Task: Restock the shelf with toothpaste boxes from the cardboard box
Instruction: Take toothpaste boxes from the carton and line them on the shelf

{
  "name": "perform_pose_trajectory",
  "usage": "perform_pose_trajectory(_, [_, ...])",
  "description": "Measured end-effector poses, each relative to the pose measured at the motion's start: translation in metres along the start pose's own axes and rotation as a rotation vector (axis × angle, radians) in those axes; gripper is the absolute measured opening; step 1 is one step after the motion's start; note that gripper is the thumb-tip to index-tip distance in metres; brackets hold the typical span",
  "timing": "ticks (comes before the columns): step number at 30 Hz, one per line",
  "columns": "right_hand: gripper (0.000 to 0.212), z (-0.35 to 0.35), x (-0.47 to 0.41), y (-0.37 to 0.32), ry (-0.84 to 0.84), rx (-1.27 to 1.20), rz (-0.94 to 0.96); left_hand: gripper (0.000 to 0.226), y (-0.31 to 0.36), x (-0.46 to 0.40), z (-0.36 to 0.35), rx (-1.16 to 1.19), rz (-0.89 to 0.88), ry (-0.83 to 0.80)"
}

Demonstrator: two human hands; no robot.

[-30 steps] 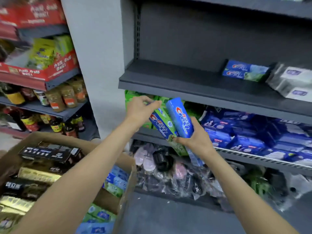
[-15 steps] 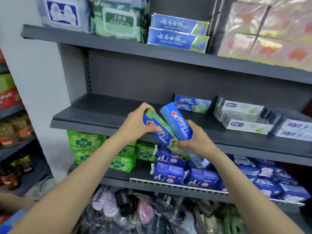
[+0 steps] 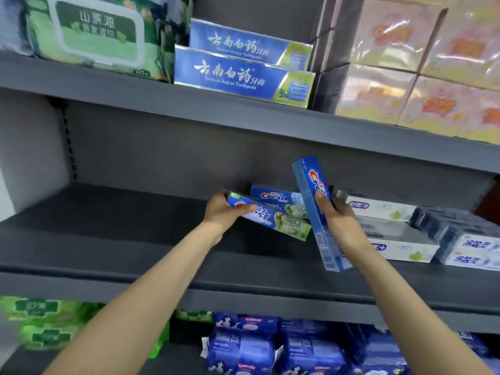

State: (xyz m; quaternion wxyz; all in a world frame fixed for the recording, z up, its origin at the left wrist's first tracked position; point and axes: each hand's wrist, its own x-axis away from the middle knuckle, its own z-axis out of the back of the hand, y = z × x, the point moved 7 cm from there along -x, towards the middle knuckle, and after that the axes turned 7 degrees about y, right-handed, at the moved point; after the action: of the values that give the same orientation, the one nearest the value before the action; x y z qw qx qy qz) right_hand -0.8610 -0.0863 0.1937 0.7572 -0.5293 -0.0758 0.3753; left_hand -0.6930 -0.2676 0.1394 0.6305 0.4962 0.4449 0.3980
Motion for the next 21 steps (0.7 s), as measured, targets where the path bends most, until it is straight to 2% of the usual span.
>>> perform_pose_trajectory(2, [0.05, 0.001, -0.012, 0.009, 0.016, -0.005, -0.032, 0.036, -0.014, -0.015, -0.018, 0.062, 0.032, -0.016])
perform_pose_trajectory(5, [0.037, 0.003, -0.031, 0.019, 0.044, -0.039, -0.066, 0.037, -0.027, -0.033, -0.041, 0.1, 0.08, -0.013])
perform_pose_trajectory(7, [0.032, 0.003, -0.04, 0.021, 0.036, -0.027, -0.062, 0.043, -0.032, -0.043, -0.054, 0.134, 0.123, -0.003])
perform_pose_trajectory(12, [0.04, -0.002, -0.057, 0.03, -0.005, -0.082, -0.044, 0.064, -0.046, -0.058, -0.077, 0.125, 0.153, 0.033])
perform_pose_trajectory(14, [0.038, -0.004, -0.062, 0.032, -0.033, -0.101, -0.036, 0.061, -0.037, -0.056, -0.081, -0.023, 0.077, 0.055])
perform_pose_trajectory(17, [0.027, -0.007, -0.067, 0.032, -0.091, -0.102, -0.001, 0.063, -0.026, -0.057, -0.081, -0.419, -0.041, 0.098])
perform_pose_trajectory(19, [0.017, -0.008, -0.071, 0.032, -0.104, -0.11, 0.004, 0.065, -0.024, -0.057, -0.081, -0.514, -0.061, 0.116])
perform_pose_trajectory(21, [0.02, -0.011, -0.075, 0.034, -0.101, -0.092, -0.001, 0.067, -0.023, -0.055, -0.081, -0.497, -0.071, 0.137])
